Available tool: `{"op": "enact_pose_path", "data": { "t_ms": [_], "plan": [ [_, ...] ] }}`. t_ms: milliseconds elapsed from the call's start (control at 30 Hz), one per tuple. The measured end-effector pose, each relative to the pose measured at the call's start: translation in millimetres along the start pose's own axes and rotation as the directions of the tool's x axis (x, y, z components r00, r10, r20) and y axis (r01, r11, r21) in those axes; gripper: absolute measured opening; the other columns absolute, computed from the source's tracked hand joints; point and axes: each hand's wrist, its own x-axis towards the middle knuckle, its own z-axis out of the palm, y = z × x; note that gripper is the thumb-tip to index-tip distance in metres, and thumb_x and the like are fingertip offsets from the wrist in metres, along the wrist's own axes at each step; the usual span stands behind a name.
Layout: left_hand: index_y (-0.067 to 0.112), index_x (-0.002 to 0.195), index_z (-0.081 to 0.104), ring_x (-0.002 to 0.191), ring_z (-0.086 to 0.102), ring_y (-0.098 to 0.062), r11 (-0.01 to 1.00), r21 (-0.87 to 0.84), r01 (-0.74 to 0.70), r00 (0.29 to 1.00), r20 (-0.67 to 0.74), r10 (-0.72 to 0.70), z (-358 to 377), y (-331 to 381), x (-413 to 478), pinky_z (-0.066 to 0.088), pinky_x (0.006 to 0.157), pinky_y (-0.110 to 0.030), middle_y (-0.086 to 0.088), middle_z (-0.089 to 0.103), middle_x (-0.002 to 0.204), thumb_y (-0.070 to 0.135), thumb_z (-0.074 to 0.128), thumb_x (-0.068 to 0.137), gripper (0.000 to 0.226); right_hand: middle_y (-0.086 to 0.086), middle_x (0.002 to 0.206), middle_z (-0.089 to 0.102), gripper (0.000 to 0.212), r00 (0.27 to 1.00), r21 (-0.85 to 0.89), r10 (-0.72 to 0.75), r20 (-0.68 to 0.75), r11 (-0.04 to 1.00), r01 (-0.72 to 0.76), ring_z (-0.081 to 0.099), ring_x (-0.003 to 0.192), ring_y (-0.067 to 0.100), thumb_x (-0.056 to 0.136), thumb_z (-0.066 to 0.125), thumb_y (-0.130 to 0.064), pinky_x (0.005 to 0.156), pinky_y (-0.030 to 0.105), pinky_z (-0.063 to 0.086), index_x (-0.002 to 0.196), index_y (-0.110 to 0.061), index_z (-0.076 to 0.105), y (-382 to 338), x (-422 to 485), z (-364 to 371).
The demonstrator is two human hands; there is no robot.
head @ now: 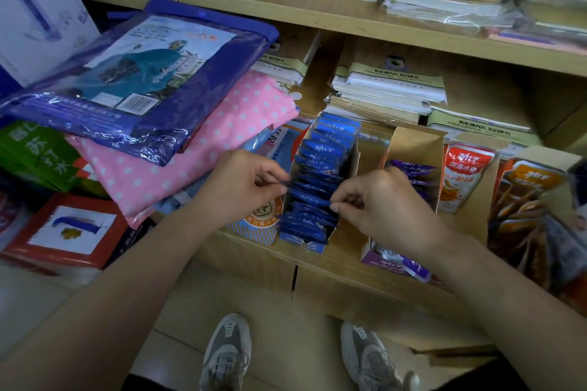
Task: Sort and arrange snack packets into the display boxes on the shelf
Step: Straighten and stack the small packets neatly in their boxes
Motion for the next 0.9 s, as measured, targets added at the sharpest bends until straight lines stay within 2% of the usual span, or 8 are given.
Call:
{"op": "enact_pose_path", "data": {
  "t_ms": [100, 200, 300, 400, 467, 600, 767, 900],
  "plan": [
    [0.020, 0.087, 0.080, 0.069, 0.072, -0.003, 1.000, -0.012, -0.023, 0.999, -0.025, 0.023, 4.3, 3.7, 4.2, 0.058, 0.071, -0.021, 0.008, 0.076, 0.076, 0.002, 0.081, 0.080, 0.019, -0.009, 0.080, 0.074, 0.005, 1.000, -0.003, 0.000, -0.018, 1.000, 0.000, 0.068, 0.073, 0.003, 0.088, 0.076, -0.016, 0.073, 0.021, 0.058, 0.090, -0.016, 0.080, 0.9, 0.0, 1.3],
    [0.019, 0.095, 0.080, 0.077, 0.073, -0.001, 0.998, -0.061, -0.015, 1.000, 0.018, 0.016, 1.0, 4.5, 2.1, 0.057, 0.076, -0.017, 0.015, 0.076, 0.083, 0.003, 0.079, 0.083, 0.020, -0.008, 0.081, 0.075, 0.005, 1.000, 0.005, 0.006, -0.013, 1.000, -0.006, 0.068, 0.074, 0.001, 0.088, 0.076, -0.016, 0.074, 0.020, 0.058, 0.091, -0.016, 0.080, 1.7, -1.6, 0.3],
    [0.027, 0.108, 0.074, 0.090, 0.074, -0.005, 0.994, -0.107, 0.012, 0.994, 0.107, -0.001, -6.8, 7.9, -7.2, 0.058, 0.085, -0.022, 0.013, 0.077, 0.094, 0.009, 0.076, 0.088, 0.028, -0.011, 0.083, 0.074, 0.011, 1.000, 0.036, 0.021, 0.019, 0.999, -0.022, 0.067, 0.076, -0.002, 0.086, 0.078, -0.021, 0.075, 0.021, 0.058, 0.096, -0.018, 0.079, 1.8, -2.3, -4.0],
    [0.026, 0.112, 0.074, 0.085, 0.075, -0.018, 0.990, -0.120, 0.077, 0.995, 0.077, -0.068, -9.8, 9.5, -23.1, 0.060, 0.082, -0.033, 0.007, 0.078, 0.092, 0.029, 0.083, 0.079, 0.035, -0.013, 0.087, 0.070, 0.033, 0.987, 0.094, 0.075, 0.141, 0.992, -0.089, 0.066, 0.082, 0.000, 0.079, 0.083, -0.033, 0.076, 0.023, 0.058, 0.108, -0.022, 0.073, 2.4, -5.7, -12.8],
    [0.022, 0.105, 0.076, 0.082, 0.075, -0.013, 0.992, -0.077, 0.101, 0.994, 0.040, -0.098, -7.2, 9.3, -35.8, 0.060, 0.082, -0.037, 0.007, 0.078, 0.087, 0.043, 0.082, 0.072, 0.039, -0.012, 0.088, 0.069, 0.041, 0.970, 0.068, 0.078, 0.230, 0.993, -0.096, 0.066, 0.082, 0.000, 0.076, 0.086, -0.030, 0.076, 0.024, 0.057, 0.112, -0.025, 0.067, 3.3, -8.9, -16.2],
    [0.015, 0.102, 0.081, 0.085, 0.073, 0.002, 0.995, -0.011, 0.096, 0.995, 0.001, -0.096, 9.5, 7.8, -56.7, 0.059, 0.085, -0.028, 0.006, 0.079, 0.093, 0.022, 0.084, 0.081, 0.021, -0.010, 0.083, 0.071, 0.026, 0.978, 0.126, 0.040, 0.205, 0.990, -0.067, 0.069, 0.079, 0.001, 0.079, 0.084, -0.014, 0.074, 0.030, 0.060, 0.098, -0.020, 0.066, 5.2, -11.2, -12.9],
    [0.015, 0.091, 0.082, 0.078, 0.071, 0.005, 0.997, -0.025, 0.076, 0.983, -0.168, -0.080, 23.5, 11.2, -65.6, 0.054, 0.076, -0.010, 0.008, 0.078, 0.086, 0.014, 0.085, 0.079, 0.012, -0.011, 0.079, 0.073, 0.004, 0.997, 0.088, -0.053, 0.049, 0.995, 0.049, 0.068, 0.076, -0.002, 0.085, 0.079, -0.014, 0.071, 0.022, 0.058, 0.088, -0.017, 0.078, -0.3, -9.5, 0.9],
    [0.019, 0.091, 0.082, 0.081, 0.071, 0.004, 0.994, -0.079, 0.079, 0.988, -0.124, -0.089, 20.6, 14.3, -64.8, 0.051, 0.075, -0.007, 0.016, 0.076, 0.085, 0.015, 0.084, 0.080, 0.013, -0.011, 0.080, 0.072, 0.003, 0.998, 0.080, -0.065, 0.009, 0.995, 0.064, 0.067, 0.077, -0.003, 0.087, 0.077, -0.014, 0.072, 0.019, 0.057, 0.088, -0.017, 0.078, -4.6, -9.6, 6.8]
  ]
}}
